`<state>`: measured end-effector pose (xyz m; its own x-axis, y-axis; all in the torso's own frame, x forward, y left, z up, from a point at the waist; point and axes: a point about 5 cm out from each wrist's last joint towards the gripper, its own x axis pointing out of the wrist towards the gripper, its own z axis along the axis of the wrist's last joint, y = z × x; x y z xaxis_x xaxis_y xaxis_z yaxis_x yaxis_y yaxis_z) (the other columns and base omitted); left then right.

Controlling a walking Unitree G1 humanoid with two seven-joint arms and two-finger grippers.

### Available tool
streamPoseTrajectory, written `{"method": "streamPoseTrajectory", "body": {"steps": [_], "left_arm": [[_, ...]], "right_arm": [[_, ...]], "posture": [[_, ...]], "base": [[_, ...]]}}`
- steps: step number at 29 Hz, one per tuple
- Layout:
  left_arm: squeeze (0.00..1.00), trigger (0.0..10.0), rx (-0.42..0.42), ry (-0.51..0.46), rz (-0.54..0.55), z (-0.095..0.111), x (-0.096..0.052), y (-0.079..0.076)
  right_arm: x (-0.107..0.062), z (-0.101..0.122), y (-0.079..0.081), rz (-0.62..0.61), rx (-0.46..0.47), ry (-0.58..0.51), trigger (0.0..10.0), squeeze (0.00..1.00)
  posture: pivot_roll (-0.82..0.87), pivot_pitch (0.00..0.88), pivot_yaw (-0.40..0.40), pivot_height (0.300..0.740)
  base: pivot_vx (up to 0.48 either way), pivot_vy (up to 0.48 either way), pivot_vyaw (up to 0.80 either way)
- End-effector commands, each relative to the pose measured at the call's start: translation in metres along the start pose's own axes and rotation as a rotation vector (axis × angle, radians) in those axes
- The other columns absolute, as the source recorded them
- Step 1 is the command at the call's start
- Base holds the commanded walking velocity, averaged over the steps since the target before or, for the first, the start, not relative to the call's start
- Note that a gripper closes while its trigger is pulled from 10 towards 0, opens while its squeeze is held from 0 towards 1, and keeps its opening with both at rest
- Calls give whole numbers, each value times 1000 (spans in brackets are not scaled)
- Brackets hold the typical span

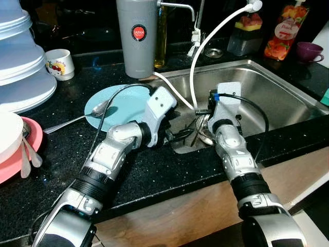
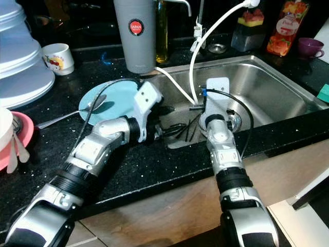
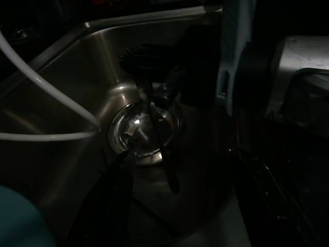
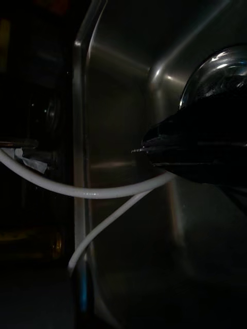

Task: Kitchen organization

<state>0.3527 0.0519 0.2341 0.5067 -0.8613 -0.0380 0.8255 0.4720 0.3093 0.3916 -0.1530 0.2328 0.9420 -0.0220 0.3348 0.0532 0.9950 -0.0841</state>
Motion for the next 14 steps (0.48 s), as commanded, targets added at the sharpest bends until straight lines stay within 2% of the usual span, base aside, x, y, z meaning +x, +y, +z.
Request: {"method": "streamPoseTrajectory", "body": {"steps": [1,2,5,6,9,13,14], "left_arm": [[0,10000,31,11,-8,1,1,2],[0,10000,40,10,-1,2,0,3],[0,10000,72,9,44,6,-3,11],[0,10000,84,3,68,8,-4,14],[0,10000,121,-22,155,17,-8,24],[0,10000,140,-31,200,21,-11,29],[0,10000,158,-36,316,28,-20,42]], "right_arm": [[2,4,-1,-2,-7,-24,10000,94],[3,4,-2,-4,5,-25,10000,1000],[6,5,-3,-11,23,-16,10000,1000],[7,7,-4,-17,29,-15,10000,0],[11,13,-5,-25,83,-25,10000,0],[12,16,-5,-25,109,-31,10000,0],[14,22,-2,-4,155,-40,10000,0]], "posture": [[-32,108,42,740],[-32,108,42,740],[-28,99,37,740],[-26,95,34,740],[-21,90,29,740],[-18,85,26,740],[-20,83,27,740]], "base": [[0,0,0],[0,0,0],[0,0,0],[0,0,0],[0,0,0],[0,0,0],[0,0,0]]}}
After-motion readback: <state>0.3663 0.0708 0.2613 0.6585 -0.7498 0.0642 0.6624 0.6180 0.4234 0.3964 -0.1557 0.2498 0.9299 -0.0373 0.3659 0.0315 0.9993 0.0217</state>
